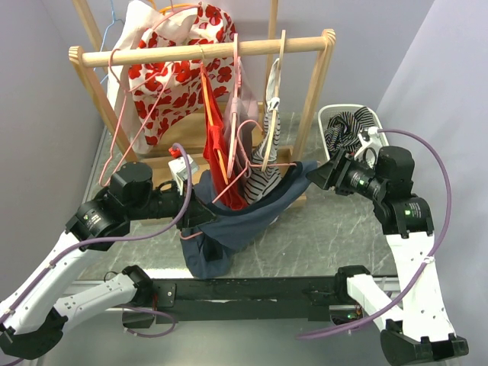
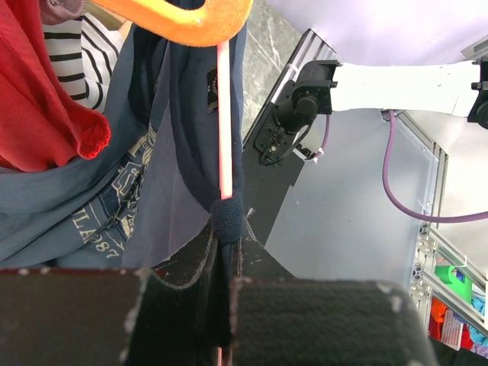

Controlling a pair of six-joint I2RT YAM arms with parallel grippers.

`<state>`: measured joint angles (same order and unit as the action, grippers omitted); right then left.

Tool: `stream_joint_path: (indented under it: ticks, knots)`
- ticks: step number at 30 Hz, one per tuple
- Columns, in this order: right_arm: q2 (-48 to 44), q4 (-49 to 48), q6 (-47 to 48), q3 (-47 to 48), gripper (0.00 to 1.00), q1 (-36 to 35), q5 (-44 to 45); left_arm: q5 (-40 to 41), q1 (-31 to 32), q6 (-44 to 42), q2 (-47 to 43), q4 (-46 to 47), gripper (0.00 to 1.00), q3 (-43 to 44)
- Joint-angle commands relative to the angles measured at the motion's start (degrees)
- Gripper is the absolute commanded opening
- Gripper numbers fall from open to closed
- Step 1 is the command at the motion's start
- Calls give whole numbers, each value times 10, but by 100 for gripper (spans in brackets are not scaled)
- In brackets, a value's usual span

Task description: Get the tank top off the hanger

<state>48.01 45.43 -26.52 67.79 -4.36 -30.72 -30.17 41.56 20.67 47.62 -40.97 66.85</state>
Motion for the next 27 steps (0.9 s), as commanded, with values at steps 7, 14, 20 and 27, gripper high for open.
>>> stream_joint_path:
  ticks: [7, 14, 20, 27]
  knots:
    - [14, -79, -5, -25, 57, -16, -5, -19, 0, 0, -4, 48, 1, 8]
    - [25, -90, -6, -34, 24, -29, 11, -24, 0, -6, 0, 47, 1, 4]
    - [-15, -71, -8, -2, 0, -28, 72, -3, 1, -5, -2, 32, 1, 0]
    - [-37, -9, -10, 39, 0, -26, 281, 1, 0, -26, -10, -11, 1, 0]
